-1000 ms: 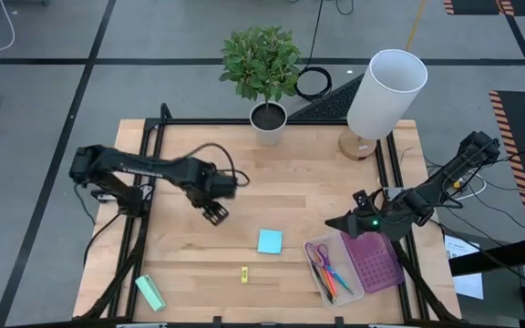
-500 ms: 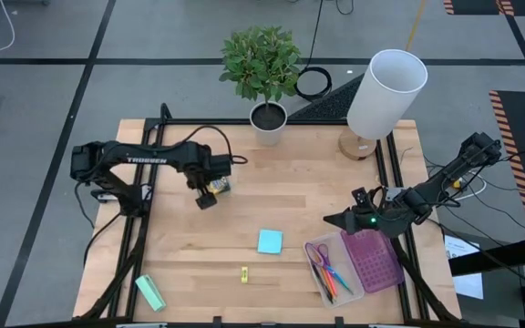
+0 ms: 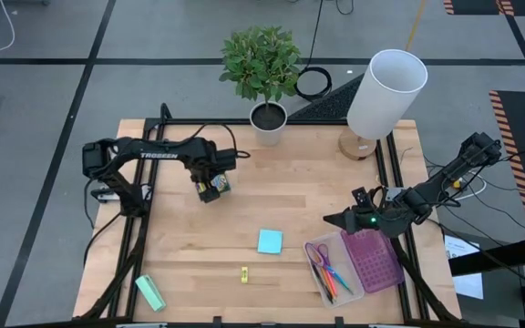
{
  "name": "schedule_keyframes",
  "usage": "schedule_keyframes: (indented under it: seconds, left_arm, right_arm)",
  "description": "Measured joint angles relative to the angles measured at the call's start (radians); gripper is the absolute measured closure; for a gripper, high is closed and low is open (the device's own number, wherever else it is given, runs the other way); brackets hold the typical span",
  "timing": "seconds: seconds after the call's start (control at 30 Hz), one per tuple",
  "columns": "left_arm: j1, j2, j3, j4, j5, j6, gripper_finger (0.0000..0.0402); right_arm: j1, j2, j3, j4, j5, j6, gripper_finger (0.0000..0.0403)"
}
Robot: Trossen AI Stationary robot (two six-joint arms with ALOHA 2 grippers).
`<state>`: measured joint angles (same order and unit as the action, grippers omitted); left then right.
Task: Pack school essentials
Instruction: Put the yellow crayon box into the purple supply box
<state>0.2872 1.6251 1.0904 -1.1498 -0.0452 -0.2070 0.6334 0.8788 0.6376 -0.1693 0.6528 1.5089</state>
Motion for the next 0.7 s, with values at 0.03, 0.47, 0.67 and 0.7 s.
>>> schedule_keyframes:
  seconds: [0.03, 0.47, 0.67, 0.7]
  left_arm:
    - [0.001, 0.003, 0.0, 0.002, -0.013, 0.003, 0.0002]
    - [0.008, 0.028, 0.002, 0.081, 0.063, -0.016, 0.0002]
    - [0.041, 0.084, 0.0, 0.051, 0.064, 0.001, 0.0002]
    - [0.044, 0.092, 0.001, 0.053, 0.064, 0.008, 0.0002]
  right_arm:
    - [0.0, 0.0, 0.0, 0.0, 0.0, 0.005, 0.0403]
    - [-0.007, 0.0, 0.0, 0.014, -0.002, 0.024, 0.0403]
    - [-0.007, 0.0, 0.0, 0.036, -0.003, 0.024, 0.0403]
    - [-0.007, 0.0, 0.0, 0.038, -0.003, 0.024, 0.0403]
